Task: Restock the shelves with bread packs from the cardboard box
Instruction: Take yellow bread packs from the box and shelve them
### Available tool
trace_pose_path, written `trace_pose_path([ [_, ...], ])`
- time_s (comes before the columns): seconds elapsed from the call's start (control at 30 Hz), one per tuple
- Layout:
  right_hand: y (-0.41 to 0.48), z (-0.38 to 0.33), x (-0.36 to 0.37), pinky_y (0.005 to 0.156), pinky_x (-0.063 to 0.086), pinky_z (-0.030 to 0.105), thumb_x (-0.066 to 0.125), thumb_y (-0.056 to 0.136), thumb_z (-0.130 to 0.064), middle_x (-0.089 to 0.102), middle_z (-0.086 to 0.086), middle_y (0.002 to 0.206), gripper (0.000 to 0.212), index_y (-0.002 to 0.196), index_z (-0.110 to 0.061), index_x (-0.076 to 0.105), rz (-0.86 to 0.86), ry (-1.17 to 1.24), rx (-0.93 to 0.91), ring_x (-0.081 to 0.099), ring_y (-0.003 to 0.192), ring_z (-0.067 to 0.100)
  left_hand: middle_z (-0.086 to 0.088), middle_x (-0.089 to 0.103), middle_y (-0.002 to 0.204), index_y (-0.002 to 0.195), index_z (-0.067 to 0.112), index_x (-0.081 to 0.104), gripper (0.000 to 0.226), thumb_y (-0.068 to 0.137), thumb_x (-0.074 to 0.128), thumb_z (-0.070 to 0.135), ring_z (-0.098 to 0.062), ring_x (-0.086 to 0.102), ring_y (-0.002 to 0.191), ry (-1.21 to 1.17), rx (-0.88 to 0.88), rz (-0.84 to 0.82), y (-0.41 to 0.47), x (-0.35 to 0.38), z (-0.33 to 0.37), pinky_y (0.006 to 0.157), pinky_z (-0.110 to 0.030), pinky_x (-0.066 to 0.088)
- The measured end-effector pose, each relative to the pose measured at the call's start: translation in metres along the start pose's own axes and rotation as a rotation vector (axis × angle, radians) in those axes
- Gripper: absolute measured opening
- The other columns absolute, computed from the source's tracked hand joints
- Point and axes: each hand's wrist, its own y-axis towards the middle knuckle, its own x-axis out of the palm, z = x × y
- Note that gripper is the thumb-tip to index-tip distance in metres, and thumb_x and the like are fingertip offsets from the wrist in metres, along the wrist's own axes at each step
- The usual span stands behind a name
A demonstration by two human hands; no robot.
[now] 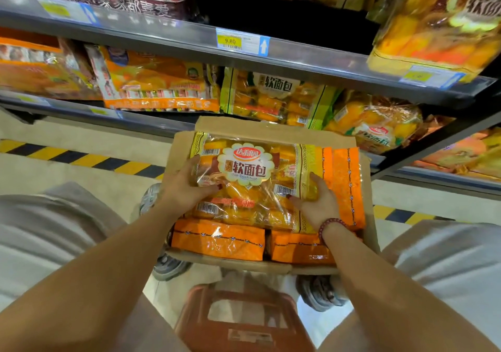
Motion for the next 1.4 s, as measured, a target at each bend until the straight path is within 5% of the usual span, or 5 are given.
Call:
trace_pose_path([
  [0.23, 0.004, -0.003, -0.004, 0.107, 0.039, 0.043, 0.079, 0.075, -0.020, 0.033, 0.001, 0.152, 0.088, 0.148, -0.025, 0.029, -0.075, 0.049, -0.030, 0.033, 0.138, 0.024, 0.002, 0.051, 0.138, 0.148, 0.035, 0.034, 0.087, 0.077, 0.082, 0.020, -0.021, 0.054, 0.119, -0.211, 0.022, -0.048, 0.003, 0.005, 0.010, 0.093, -0.039, 0.052],
  [0.57, -0.015, -0.023, -0.013, 0.099, 0.046, 0.045, 0.080, 0.073, -0.028, 0.047, 0.002, 0.138, 0.075, 0.137, -0.029, 0.042, 0.065, 0.128, -0.173, 0.044, 0.128, 0.023, 0.022, 0.053, 0.105, 0.136, 0.036, 0.049, 0.074, 0.075, 0.083, 0.014, -0.018, 0.056, 0.108, -0.341, 0.077, 0.046, -0.008, 0.002, 0.021, 0.088, -0.038, 0.054],
  [0.87, -0.016, -0.019, -0.030, 0.110, 0.028, 0.042, 0.083, 0.070, -0.025, 0.016, -0.006, 0.158, 0.106, 0.148, -0.045, 0.013, -0.242, 0.171, -0.051, 0.016, 0.144, 0.021, 0.016, 0.055, 0.107, 0.140, 0.031, 0.045, 0.077, 0.076, 0.080, 0.006, -0.015, 0.058, 0.100, -0.343, 0.128, -0.031, -0.012, -0.005, 0.027, 0.076, -0.036, 0.056],
  [1.07, -0.022, -0.015, -0.020, 0.101, 0.033, 0.030, 0.081, 0.073, -0.019, 0.023, -0.009, 0.155, 0.106, 0.149, -0.041, 0.010, -0.305, 0.111, -0.075, 0.026, 0.141, 0.019, 0.000, 0.040, 0.150, 0.145, 0.060, 0.016, 0.110, 0.063, 0.088, 0.046, -0.030, 0.045, 0.132, -0.105, 0.039, -0.101, -0.011, -0.003, 0.019, 0.105, -0.053, 0.045],
  [1.4, -0.025, -0.011, -0.017, 0.098, 0.037, 0.029, 0.079, 0.076, -0.024, 0.027, -0.007, 0.154, 0.091, 0.146, -0.042, 0.024, -0.245, -0.021, -0.109, 0.027, 0.141, 0.020, 0.008, 0.045, 0.127, 0.151, 0.037, 0.027, 0.092, 0.079, 0.080, 0.015, -0.011, 0.048, 0.107, -0.067, 0.186, -0.096, -0.018, 0.000, 0.029, 0.090, -0.031, 0.045],
])
